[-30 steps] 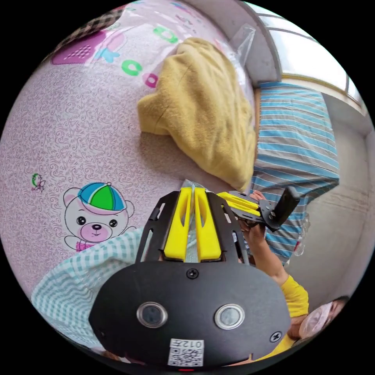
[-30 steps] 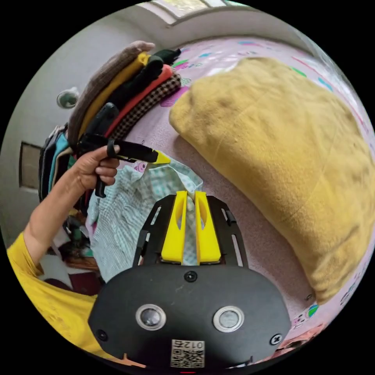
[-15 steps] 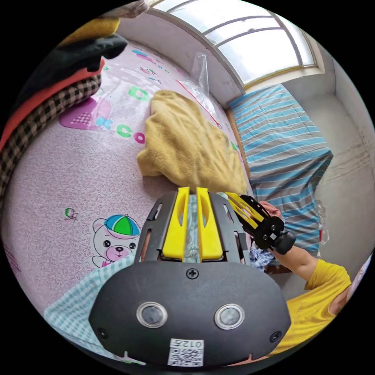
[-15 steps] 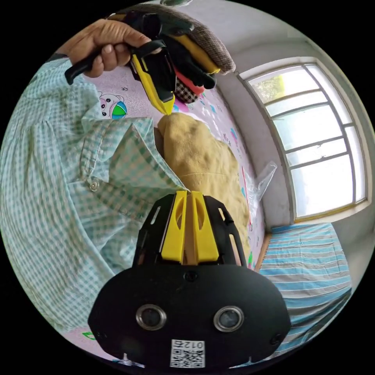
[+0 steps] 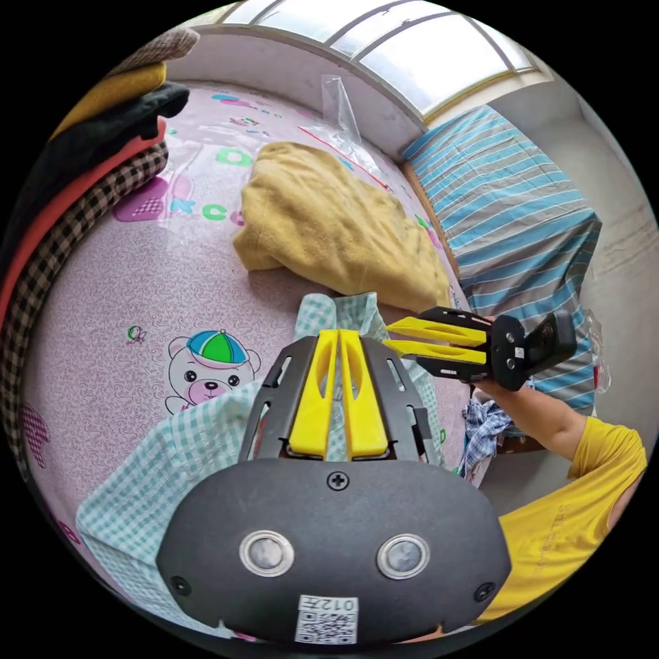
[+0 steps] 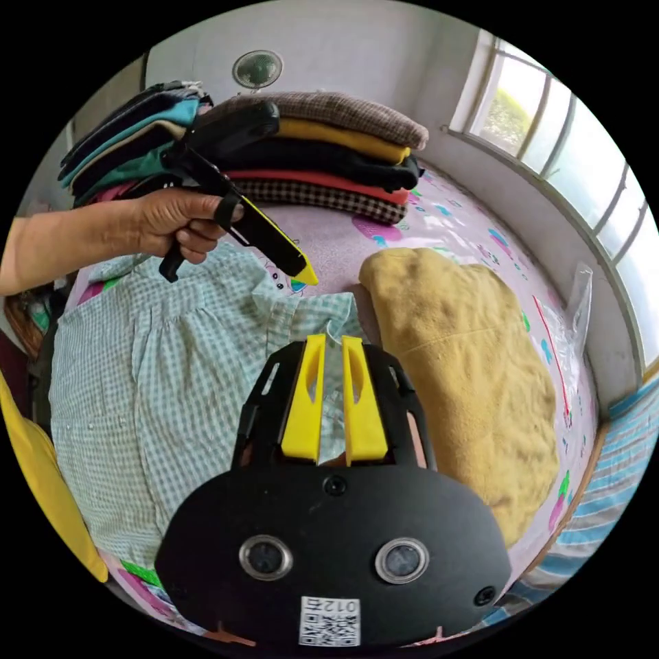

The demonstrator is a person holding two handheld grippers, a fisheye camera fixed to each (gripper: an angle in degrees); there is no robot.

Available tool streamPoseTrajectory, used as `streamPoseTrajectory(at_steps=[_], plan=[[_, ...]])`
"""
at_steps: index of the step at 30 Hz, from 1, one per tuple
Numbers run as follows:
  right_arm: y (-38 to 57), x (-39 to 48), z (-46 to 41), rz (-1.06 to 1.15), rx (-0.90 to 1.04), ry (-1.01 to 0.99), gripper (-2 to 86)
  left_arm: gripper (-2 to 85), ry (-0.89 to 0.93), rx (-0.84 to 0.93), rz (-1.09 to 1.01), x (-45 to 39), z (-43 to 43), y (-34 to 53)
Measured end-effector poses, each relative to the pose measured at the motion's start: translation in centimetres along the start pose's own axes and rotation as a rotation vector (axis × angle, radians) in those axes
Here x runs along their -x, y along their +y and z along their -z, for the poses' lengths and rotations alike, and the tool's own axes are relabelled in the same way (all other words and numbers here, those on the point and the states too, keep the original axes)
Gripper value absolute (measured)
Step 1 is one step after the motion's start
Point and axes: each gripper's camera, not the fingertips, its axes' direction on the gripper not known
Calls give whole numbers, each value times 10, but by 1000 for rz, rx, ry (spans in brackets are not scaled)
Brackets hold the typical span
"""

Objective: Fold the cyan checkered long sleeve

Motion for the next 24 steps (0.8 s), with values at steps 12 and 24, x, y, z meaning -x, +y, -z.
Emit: streamPoseTrajectory(at_steps=[12, 24], plan=[[-7, -60, -60, 161, 219, -238, 8, 4, -99, 93, 137, 57, -64, 8], [-6, -162, -119, -156, 240, -567, 14, 5, -38, 104, 176, 95, -75, 16]])
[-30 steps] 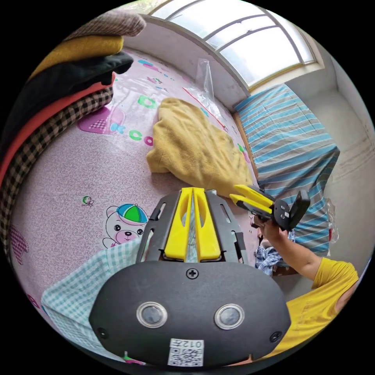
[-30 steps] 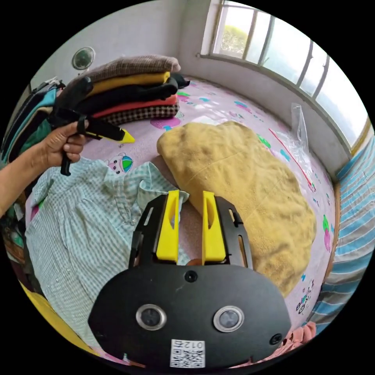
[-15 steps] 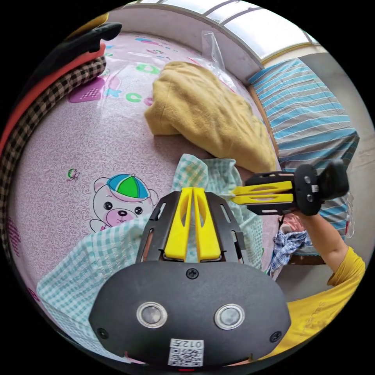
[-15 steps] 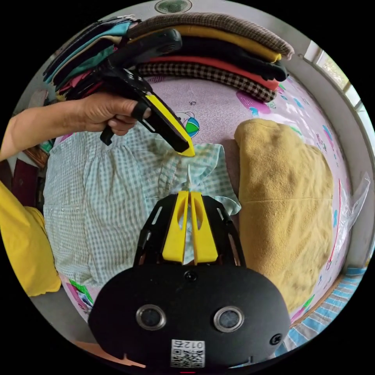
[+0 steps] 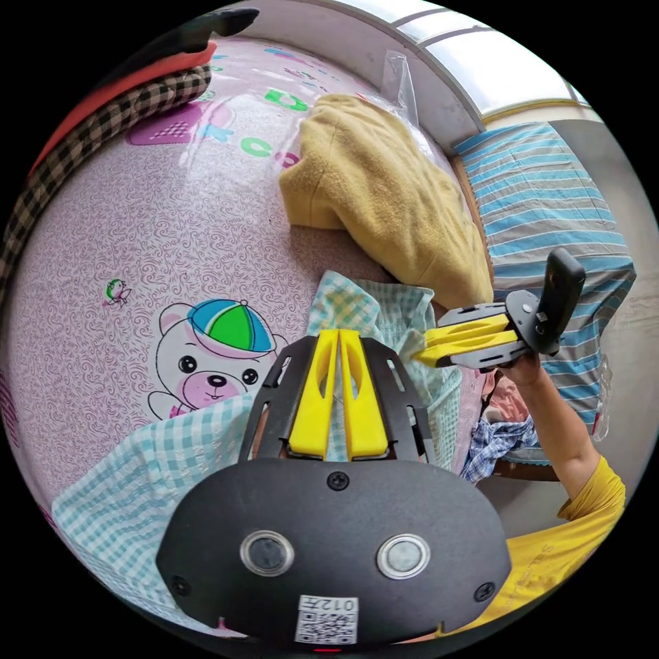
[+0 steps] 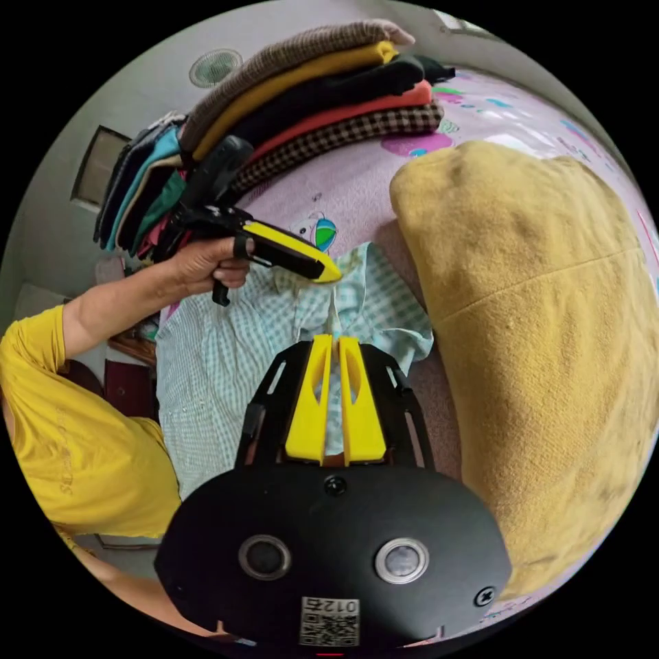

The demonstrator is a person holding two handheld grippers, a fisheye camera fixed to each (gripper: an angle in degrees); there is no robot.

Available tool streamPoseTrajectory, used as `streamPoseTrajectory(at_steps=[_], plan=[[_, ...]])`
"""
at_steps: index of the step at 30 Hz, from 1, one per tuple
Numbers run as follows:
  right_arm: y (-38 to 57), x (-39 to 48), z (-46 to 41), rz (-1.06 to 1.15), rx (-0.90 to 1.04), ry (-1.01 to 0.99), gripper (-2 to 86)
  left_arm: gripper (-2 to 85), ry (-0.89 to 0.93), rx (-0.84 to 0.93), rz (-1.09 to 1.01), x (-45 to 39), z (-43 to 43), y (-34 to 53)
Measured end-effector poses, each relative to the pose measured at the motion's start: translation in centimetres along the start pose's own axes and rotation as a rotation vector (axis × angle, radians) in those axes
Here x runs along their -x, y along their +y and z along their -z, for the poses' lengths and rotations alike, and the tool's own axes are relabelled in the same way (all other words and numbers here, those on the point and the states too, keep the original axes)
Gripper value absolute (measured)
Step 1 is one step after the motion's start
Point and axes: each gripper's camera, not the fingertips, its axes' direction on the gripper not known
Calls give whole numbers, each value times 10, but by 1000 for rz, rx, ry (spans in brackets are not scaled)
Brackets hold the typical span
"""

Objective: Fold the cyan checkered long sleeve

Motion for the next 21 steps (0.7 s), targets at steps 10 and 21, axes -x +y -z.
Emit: streamPoseTrajectory(at_steps=[10, 21], plan=[[-19, -47, 54, -80, -322, -150, 10, 6, 50, 5, 15, 29, -3, 8], [-100, -62, -20, -42, 84, 161, 17, 5, 28, 28, 0, 37, -4, 12]])
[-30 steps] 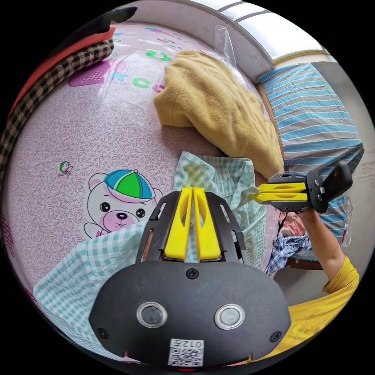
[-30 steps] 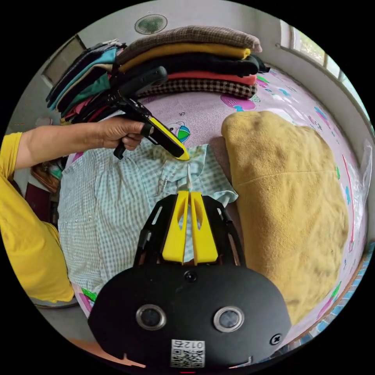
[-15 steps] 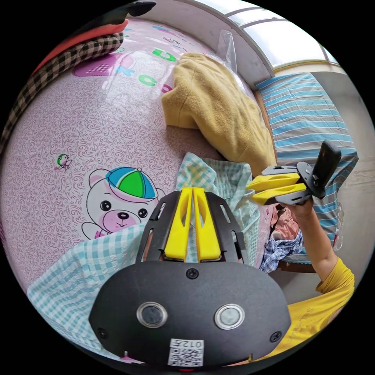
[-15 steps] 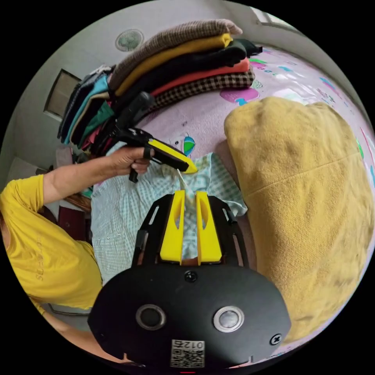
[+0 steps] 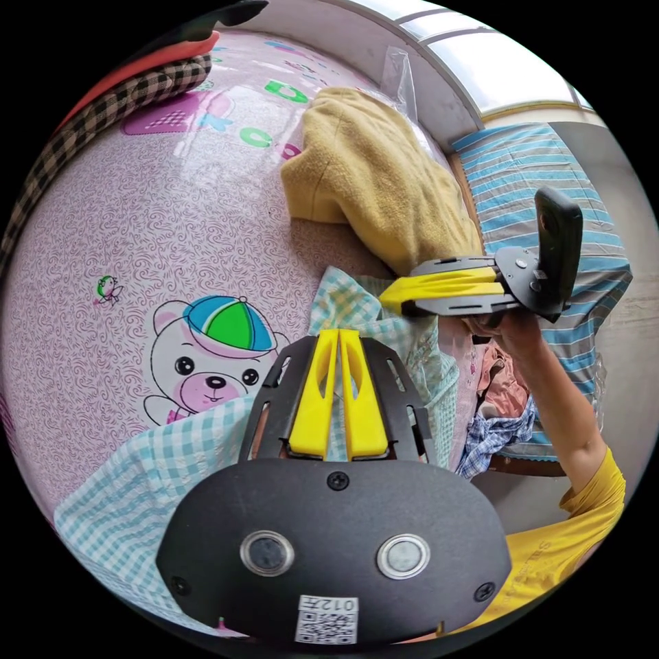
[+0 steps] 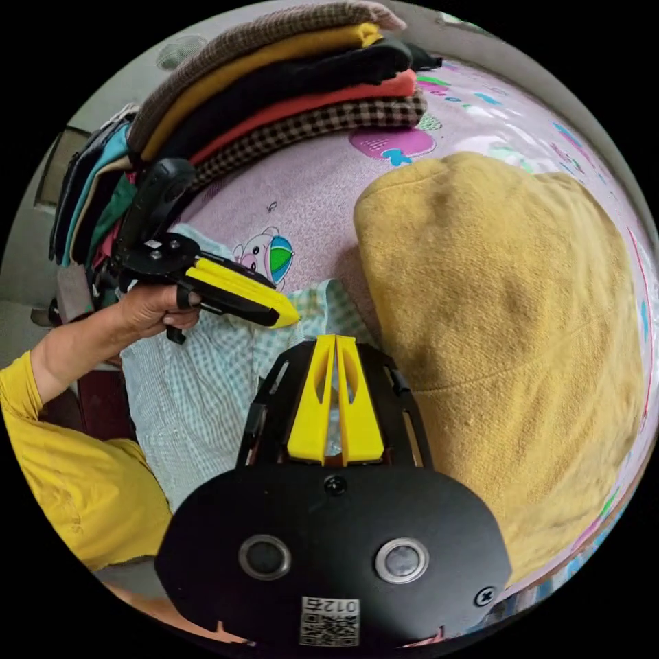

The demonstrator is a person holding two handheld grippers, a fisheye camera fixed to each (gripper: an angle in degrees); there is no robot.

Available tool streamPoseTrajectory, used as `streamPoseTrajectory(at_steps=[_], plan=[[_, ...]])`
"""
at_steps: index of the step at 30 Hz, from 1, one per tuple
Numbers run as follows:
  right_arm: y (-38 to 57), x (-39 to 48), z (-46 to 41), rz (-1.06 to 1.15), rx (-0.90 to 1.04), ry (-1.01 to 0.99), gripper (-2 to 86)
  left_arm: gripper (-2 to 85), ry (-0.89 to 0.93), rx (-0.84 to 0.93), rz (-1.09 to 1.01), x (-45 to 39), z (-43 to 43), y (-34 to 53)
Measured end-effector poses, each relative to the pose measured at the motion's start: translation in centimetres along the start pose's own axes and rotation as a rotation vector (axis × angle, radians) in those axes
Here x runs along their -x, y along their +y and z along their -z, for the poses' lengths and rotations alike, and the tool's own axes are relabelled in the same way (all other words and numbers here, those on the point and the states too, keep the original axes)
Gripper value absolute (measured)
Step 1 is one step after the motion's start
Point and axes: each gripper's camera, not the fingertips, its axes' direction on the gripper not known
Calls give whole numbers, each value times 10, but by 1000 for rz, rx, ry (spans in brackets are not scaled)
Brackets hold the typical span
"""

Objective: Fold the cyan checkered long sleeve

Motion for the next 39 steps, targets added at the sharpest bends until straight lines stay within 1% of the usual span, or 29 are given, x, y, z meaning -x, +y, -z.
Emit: streamPoseTrajectory(at_steps=[2, 5, 7, 9, 11, 15, 17, 21, 24, 27, 29, 30, 32, 33, 35, 37, 39], plan=[[-10, 9, -6, 108, 94, -28, 27, 5, 2, 4, -2, 2, 1, 1], [-11, 16, -4, 204, 140, -52, 49, 5, 5, 8, -11, 3, 1, 4], [-11, 16, -7, 237, 179, -88, 67, 6, 11, 5, -8, 5, 2, 6], [-13, 15, -10, 230, 213, -54, 75, 6, 20, 3, 0, 7, 3, 7], [-12, 16, -8, 252, 184, -96, 68, 6, 25, 2, 4, 8, 3, 9], [-15, 19, -14, 238, 150, -96, 54, 6, 25, 2, 7, 7, 3, 11], [-19, 23, -21, 220, 151, -120, 33, 6, 26, 1, 12, 5, 3, 13], [-22, 29, -22, 180, 158, -83, 15, 6, 22, 8, 11, 0, 5, 15], [-25, 30, 1, 160, 138, -68, 14, 6, -5, -4, -18, -12, 12, 18], [-30, 43, 21, 194, 115, 33, 19, 6, -36, -4, -65, -31, 15, 19], [-36, 54, 11, 209, 212, 84, 26, 7, -64, 23, -102, -47, 10, 18], [-36, 57, 9, 213, 231, 111, 28, 7, -70, 29, -110, -51, 9, 18], [-30, 69, 17, 222, 182, 192, 39, 7, -90, 39, -147, -67, 6, 18], [-27, 71, 23, 223, 156, 190, 44, 7, -95, 40, -153, -71, 5, 18], [-15, 79, 46, 253, 98, 100, 78, 7, -96, 46, -162, -79, 2, 17], [-4, 89, 59, 305, 108, 50, 90, 7, -80, 53, -157, -82, -2, 17], [9, 107, 64, 385, 137, 105, 98, 7, -60, 67, -146, -84, -7, 16]])
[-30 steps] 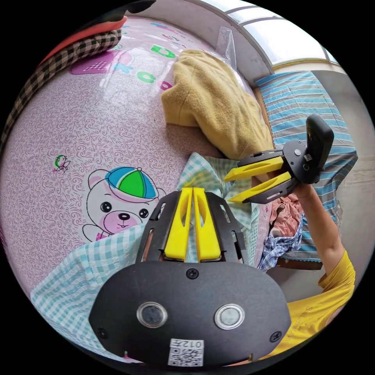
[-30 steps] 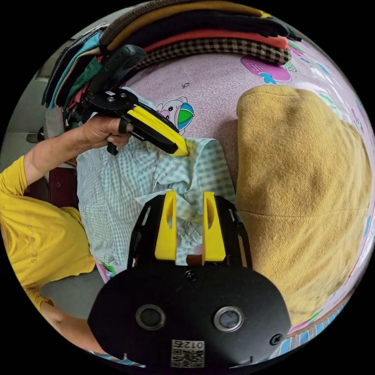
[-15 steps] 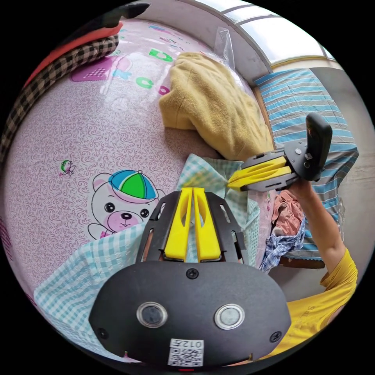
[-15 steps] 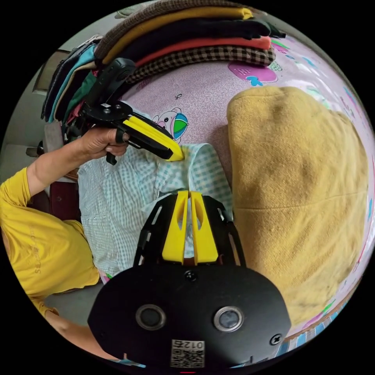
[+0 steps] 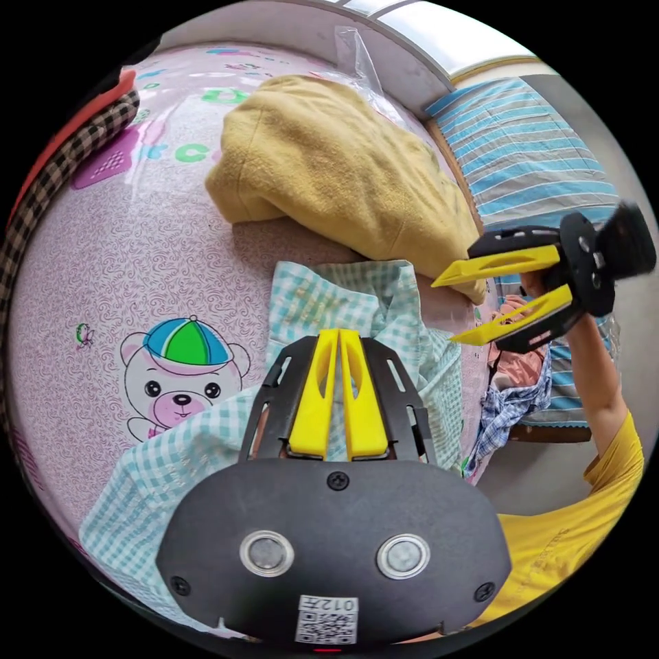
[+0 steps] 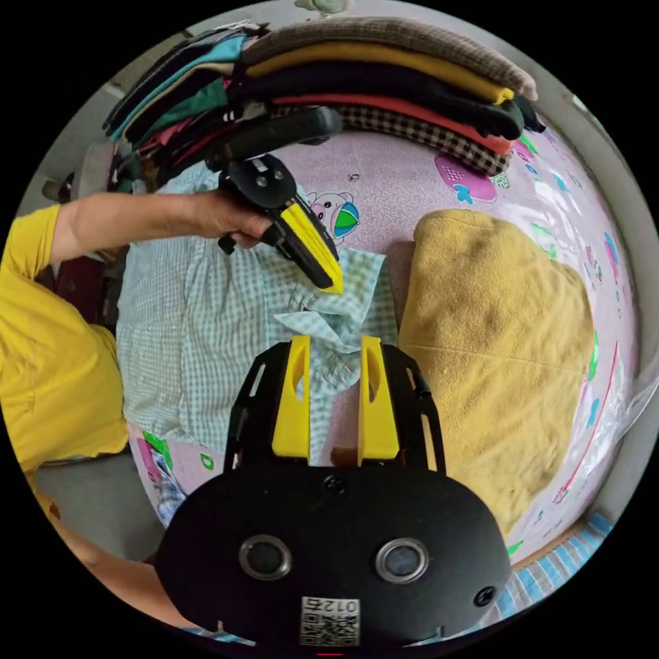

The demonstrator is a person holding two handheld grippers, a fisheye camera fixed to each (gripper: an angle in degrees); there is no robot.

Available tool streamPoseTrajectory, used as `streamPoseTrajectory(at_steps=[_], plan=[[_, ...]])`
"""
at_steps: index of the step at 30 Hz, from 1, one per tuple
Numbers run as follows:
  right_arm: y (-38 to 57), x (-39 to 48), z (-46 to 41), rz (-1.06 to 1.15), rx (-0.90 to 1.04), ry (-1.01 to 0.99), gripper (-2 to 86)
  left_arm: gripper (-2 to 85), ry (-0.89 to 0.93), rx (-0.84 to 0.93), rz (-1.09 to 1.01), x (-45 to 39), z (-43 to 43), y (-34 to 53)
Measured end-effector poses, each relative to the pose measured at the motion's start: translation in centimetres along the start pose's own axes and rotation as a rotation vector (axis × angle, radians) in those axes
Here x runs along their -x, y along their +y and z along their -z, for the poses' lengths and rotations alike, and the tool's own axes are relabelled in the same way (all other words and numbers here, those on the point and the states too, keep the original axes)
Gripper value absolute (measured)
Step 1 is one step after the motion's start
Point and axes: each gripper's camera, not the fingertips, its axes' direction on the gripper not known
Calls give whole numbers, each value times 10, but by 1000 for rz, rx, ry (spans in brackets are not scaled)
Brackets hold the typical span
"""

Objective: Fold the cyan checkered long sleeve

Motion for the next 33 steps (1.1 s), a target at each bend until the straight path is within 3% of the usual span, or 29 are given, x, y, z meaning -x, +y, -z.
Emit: streamPoseTrajectory(at_steps=[6, 10, 13, 16, 19, 21, 27, 29, 33], plan=[[-10, 84, -39, 336, 208, 328, 104, 7, -22, 0, 12, -20, 2, -7], [-12, 106, -66, 413, 256, 436, 23, 6, -79, 21, -14, -34, 10, -13], [4, 98, -42, 299, 178, 348, 9, 6, -19, 49, -31, -39, 11, -17], [40, 69, 11, 109, -22, 126, 6, 5, 264, -116, -134, -50, 38, -13], [91, 26, 59, -73, -287, -129, 9, 6, 43, 2, -14, -49, 27, -26], [115, 10, 73, -125, -391, -202, 11, 6, 19, 75, -50, -57, 16, -33], [110, 11, 53, -161, -305, -173, 17, 6, 87, 28, 23, -62, 24, -40], [101, 9, 35, -218, -266, -131, 23, 6, 25, -150, 103, -62, 58, -26], [89, -1, -1, -332, -123, -25, 47, 6, -23, -243, 125, -77, 97, -1]])
